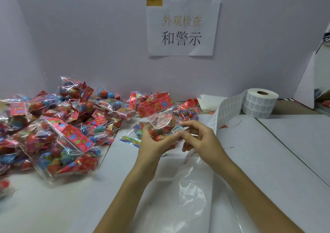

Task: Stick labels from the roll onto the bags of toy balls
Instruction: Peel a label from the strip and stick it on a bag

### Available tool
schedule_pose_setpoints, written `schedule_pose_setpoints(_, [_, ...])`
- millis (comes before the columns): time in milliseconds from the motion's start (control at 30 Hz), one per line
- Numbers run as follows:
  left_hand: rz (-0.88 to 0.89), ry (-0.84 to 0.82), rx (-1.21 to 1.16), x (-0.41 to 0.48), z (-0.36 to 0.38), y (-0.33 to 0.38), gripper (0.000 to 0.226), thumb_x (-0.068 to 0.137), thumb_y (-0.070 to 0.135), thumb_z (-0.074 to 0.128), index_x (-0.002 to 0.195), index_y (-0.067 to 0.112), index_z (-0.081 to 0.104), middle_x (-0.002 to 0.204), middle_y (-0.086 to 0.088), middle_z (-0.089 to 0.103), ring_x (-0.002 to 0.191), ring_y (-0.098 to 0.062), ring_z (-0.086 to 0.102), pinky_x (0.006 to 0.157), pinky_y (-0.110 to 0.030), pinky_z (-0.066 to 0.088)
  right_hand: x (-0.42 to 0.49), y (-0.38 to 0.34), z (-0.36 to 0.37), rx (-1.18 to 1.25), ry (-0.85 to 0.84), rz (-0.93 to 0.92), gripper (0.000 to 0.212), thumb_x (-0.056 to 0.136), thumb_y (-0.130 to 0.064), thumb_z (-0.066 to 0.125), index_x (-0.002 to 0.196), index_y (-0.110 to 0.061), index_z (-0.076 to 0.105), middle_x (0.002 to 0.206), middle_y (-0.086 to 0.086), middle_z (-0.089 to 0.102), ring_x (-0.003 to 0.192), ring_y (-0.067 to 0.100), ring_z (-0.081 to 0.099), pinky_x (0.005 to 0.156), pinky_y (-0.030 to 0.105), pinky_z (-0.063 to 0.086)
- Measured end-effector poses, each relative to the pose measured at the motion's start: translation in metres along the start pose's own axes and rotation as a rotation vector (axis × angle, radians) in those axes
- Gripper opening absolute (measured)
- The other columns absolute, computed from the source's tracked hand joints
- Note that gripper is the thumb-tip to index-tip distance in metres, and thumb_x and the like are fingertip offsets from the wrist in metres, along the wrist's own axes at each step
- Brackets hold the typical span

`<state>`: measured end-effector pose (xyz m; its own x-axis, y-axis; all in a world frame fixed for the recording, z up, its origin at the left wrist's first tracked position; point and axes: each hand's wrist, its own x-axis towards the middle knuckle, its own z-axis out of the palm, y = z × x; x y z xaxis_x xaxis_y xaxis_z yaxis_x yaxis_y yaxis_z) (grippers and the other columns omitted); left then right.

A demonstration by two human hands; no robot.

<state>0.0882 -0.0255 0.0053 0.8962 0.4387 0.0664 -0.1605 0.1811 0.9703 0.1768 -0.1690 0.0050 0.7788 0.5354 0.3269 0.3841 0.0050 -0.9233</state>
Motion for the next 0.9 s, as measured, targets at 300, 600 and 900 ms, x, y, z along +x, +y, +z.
schedule_pose_setpoints(300, [0.031,0.090,-0.022,0.0013,-0.0013,-0.0026,0.099,0.059,0.025,0.093,0.143,0.026,0.039,0.129,-0.012,0.067,0.111,-0.034,0.071,0.101,-0.050,0.056,0.0008,0.0003,0.0008,0.056,-0.013,0.045,0.013,0.101,-0.022,0.062,0.112,-0.026,0.067,0.078,-0.006,0.071,0.064,0.026,0.072,0.063,0.026,0.056])
schedule_pose_setpoints(600, [0.028,0.068,0.031,0.0016,-0.0022,-0.0041,0.086,0.071,0.016,0.091,0.137,0.035,0.039,0.121,-0.007,0.071,0.100,-0.025,0.075,0.081,-0.033,0.063,-0.0002,-0.0026,0.0005,0.020,0.011,0.047,0.012,0.098,-0.021,0.066,0.110,-0.020,0.067,0.090,0.002,0.074,0.063,0.026,0.073,0.062,0.026,0.057])
schedule_pose_setpoints(900, [0.025,0.069,0.064,0.0010,-0.0020,-0.0013,0.094,0.062,0.018,0.093,0.140,0.031,0.041,0.123,-0.008,0.069,0.102,-0.023,0.074,0.091,-0.038,0.061,-0.0015,-0.0033,0.0003,-0.016,0.005,0.047,0.017,0.092,-0.025,0.073,0.107,-0.023,0.066,0.087,0.001,0.074,0.064,0.024,0.074,0.062,0.025,0.058])
